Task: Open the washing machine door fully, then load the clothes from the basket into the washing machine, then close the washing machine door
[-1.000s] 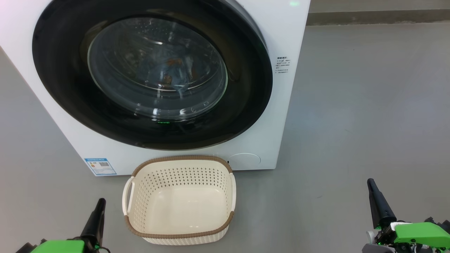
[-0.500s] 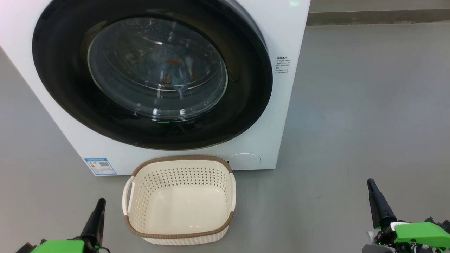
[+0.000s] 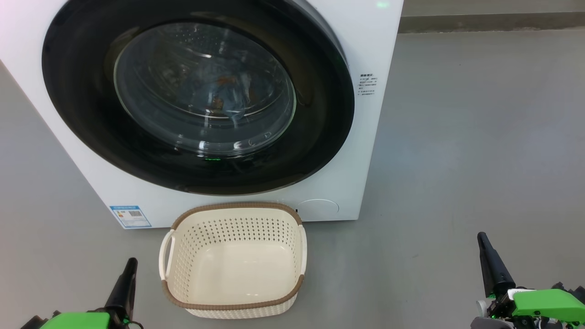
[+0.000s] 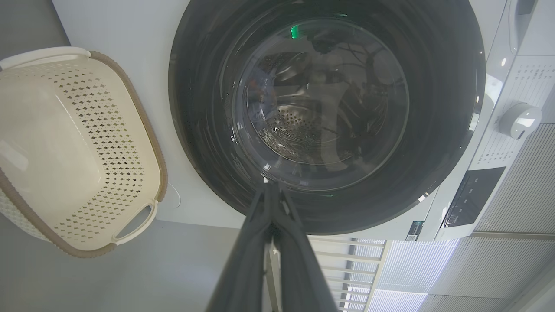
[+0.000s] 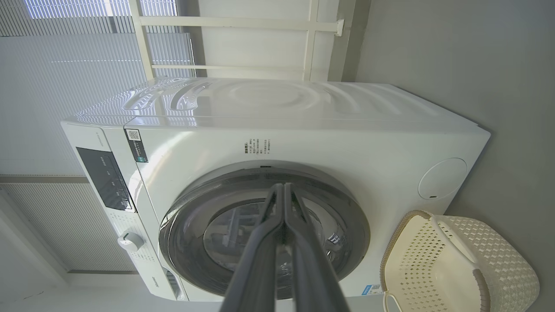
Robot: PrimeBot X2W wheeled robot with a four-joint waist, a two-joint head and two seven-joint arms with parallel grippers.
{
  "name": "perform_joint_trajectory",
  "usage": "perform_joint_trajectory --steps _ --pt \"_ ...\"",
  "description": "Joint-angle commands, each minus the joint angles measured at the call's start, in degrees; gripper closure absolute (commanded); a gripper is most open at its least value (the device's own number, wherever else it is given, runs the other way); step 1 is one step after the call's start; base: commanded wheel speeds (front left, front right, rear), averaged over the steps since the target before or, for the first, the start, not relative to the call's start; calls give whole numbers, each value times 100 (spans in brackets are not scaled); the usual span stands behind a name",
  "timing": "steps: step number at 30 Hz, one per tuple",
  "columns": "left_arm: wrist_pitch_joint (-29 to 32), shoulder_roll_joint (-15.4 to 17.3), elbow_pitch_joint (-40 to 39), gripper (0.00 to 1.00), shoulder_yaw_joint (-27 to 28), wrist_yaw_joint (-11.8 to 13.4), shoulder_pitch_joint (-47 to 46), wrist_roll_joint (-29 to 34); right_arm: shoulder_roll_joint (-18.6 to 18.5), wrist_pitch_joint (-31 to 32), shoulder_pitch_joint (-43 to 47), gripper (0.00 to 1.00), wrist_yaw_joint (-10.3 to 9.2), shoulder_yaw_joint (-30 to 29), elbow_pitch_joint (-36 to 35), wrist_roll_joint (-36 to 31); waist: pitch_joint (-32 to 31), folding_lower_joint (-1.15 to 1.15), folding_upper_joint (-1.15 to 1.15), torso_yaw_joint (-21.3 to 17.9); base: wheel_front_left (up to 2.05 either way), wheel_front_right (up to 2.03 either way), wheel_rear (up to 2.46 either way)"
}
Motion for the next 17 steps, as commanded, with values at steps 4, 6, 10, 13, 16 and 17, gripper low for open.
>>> perform_joint_trajectory --steps 4,6,10,13,16,17 --pt "38 62 -110 100 205 -41 -238 2 -73 43 -225 100 -6 143 -144 68 0 0 0 0 0 0 0" --pt "38 62 -110 100 205 -41 -238 2 -73 43 -225 100 -6 143 -144 68 0 0 0 0 0 0 0" --pt "38 62 -110 100 205 -41 -238 2 -73 43 -225 100 -6 143 -144 68 0 0 0 0 0 0 0" --pt "38 61 -110 100 205 -41 -238 2 -73 43 -225 100 -6 143 -144 68 0 0 0 0 0 0 0" --pt "39 61 -110 100 205 -41 -238 2 -73 43 -225 100 -6 143 -144 68 0 0 0 0 0 0 0" --pt "39 61 -110 100 205 -41 -238 2 -73 43 -225 100 -6 143 -144 68 0 0 0 0 0 0 0"
